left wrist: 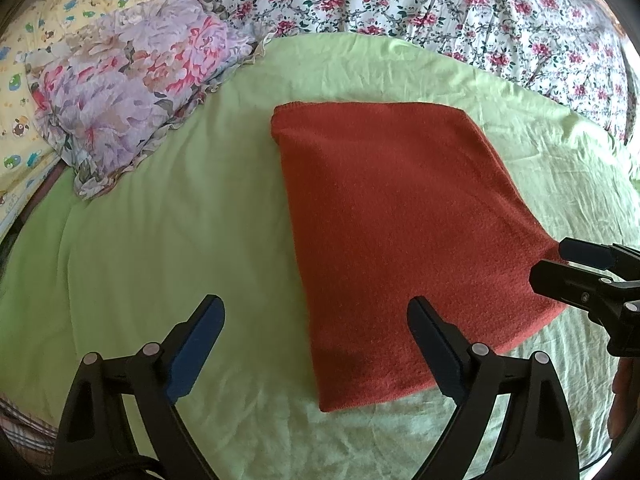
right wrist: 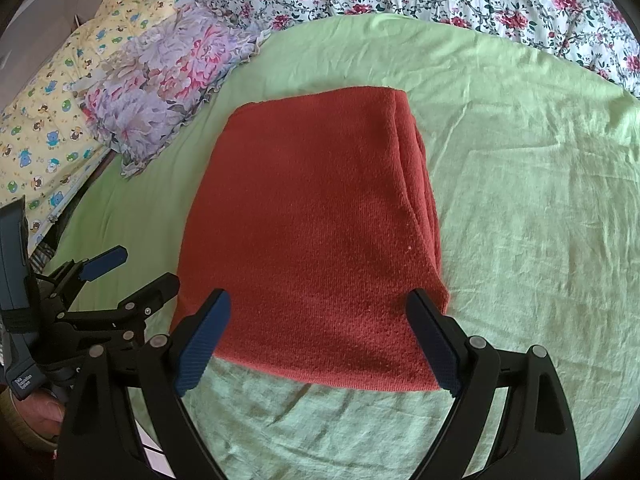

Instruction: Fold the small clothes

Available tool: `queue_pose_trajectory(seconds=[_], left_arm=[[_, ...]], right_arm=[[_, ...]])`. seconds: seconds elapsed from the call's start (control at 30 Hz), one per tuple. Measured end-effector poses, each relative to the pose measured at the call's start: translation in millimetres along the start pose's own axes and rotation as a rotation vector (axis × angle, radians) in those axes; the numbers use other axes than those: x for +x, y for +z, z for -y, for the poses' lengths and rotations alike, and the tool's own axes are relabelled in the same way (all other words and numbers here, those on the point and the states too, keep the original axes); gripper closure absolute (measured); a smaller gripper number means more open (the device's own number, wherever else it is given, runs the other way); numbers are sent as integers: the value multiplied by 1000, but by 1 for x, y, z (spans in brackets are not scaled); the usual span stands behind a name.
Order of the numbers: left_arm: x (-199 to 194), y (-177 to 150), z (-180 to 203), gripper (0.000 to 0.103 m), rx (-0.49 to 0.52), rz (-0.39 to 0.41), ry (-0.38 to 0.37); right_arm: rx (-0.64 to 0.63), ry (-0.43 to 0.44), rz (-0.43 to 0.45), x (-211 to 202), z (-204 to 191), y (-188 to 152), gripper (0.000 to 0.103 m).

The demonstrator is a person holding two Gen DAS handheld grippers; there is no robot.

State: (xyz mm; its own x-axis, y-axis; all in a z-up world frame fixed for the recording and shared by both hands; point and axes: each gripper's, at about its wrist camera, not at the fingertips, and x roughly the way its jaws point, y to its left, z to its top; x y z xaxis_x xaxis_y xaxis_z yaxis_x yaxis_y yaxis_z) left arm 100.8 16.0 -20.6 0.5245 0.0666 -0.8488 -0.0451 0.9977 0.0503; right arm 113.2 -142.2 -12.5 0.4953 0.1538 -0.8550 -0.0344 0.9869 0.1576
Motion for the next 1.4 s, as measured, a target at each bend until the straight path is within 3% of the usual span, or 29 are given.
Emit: queue_pose_trajectory(seconds=[1.4], left_arm=[[3,6,0,10,0,-18,-11]], right_arm=[[12,-7,0,0,6,3,14]])
